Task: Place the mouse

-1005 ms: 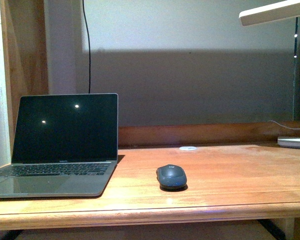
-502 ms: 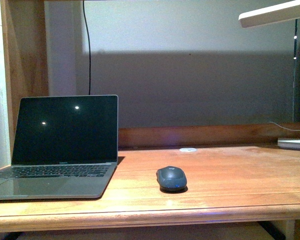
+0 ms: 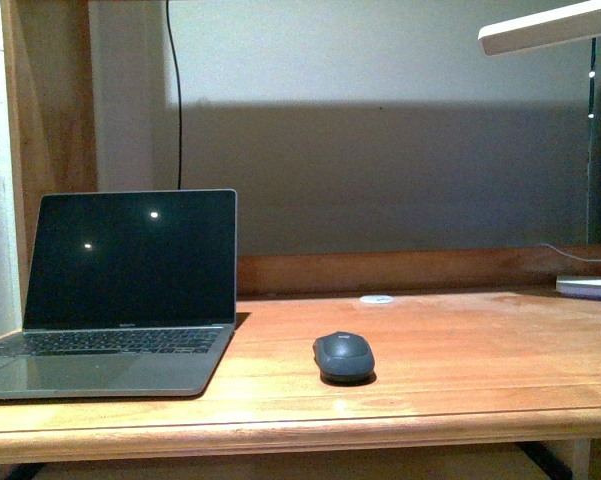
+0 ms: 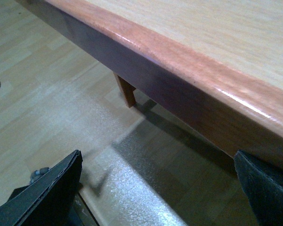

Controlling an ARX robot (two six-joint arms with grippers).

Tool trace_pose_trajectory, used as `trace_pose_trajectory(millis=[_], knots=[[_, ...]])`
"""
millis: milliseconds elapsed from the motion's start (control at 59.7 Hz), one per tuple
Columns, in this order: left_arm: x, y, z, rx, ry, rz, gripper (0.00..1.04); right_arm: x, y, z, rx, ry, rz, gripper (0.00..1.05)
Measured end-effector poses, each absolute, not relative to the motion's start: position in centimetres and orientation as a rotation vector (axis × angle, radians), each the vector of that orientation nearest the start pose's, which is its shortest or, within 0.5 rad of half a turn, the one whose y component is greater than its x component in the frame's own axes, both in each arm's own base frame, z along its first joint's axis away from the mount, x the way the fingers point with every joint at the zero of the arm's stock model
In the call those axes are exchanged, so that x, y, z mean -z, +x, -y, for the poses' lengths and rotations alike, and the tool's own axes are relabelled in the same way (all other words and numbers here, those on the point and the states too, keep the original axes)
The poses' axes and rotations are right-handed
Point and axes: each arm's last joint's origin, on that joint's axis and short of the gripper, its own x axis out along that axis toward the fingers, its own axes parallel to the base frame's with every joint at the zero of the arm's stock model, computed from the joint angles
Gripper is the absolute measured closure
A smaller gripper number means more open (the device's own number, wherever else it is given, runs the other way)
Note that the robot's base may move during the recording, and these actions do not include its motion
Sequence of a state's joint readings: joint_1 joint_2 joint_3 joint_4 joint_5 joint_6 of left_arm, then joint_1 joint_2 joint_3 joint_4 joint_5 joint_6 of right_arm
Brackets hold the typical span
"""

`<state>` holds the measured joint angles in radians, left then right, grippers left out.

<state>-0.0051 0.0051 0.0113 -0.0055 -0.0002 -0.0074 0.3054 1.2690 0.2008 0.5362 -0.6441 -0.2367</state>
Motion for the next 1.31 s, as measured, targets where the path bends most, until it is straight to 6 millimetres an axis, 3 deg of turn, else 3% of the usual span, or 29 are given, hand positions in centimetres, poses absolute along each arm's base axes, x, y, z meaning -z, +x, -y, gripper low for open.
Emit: trace_pose_trajectory(millis=[368, 1306], knots=[[-16.6, 9.7, 0.0, 0.005, -0.007, 0.001, 0.08, -12.7, 20.8, -13.0, -0.941, -0.103, -0.428, 0.07], [-16.6, 9.7, 0.0, 0.005, -0.007, 0.001, 0.08, -13.5, 29.6, -21.9, -0.817, -0.101, -0.380, 0.07]])
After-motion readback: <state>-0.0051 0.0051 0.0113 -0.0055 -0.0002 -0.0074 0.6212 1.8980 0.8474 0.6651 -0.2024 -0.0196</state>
